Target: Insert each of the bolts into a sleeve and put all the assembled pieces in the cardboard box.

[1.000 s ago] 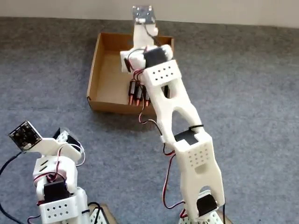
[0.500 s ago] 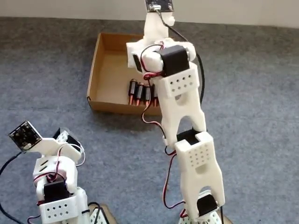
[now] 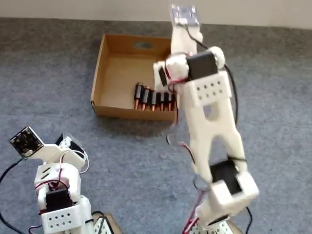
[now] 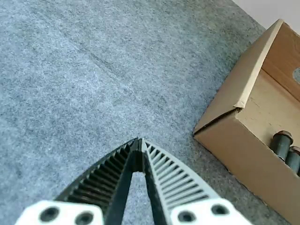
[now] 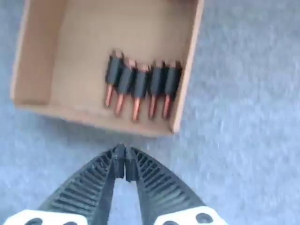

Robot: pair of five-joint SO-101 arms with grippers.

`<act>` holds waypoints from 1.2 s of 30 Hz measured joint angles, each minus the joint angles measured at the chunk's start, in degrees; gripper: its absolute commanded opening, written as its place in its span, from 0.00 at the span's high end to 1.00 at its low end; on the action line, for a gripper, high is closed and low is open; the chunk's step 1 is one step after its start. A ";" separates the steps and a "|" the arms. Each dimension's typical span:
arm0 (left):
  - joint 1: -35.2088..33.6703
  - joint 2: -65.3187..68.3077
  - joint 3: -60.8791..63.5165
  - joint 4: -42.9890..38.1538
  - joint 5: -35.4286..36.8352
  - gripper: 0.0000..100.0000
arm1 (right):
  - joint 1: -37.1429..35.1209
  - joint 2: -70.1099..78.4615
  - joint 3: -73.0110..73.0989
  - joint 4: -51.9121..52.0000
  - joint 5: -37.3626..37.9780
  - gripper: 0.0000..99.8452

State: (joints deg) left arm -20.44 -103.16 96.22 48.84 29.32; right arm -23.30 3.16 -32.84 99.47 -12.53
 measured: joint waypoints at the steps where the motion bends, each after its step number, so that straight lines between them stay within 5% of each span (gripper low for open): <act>1: 0.00 0.00 0.00 0.00 0.00 0.99 | 0.00 -3.60 5.45 -1.49 0.00 0.99; 12: 0.00 0.00 0.00 0.00 0.00 0.99 | 2.11 -43.96 68.57 -34.55 0.00 0.99; 18: 0.00 0.00 0.00 0.00 0.00 0.99 | 2.29 -64.18 86.24 -36.66 0.88 0.99; 26: 0.00 0.00 0.00 0.00 0.00 0.99 | 2.55 -84.48 104.35 -37.01 14.15 0.99; 36: 0.00 0.00 0.00 0.00 0.00 0.99 | 2.55 -107.08 120.79 -37.01 15.30 0.99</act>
State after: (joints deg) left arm -20.44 -103.16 96.22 48.84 29.32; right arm -20.75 -103.91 87.96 62.46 2.77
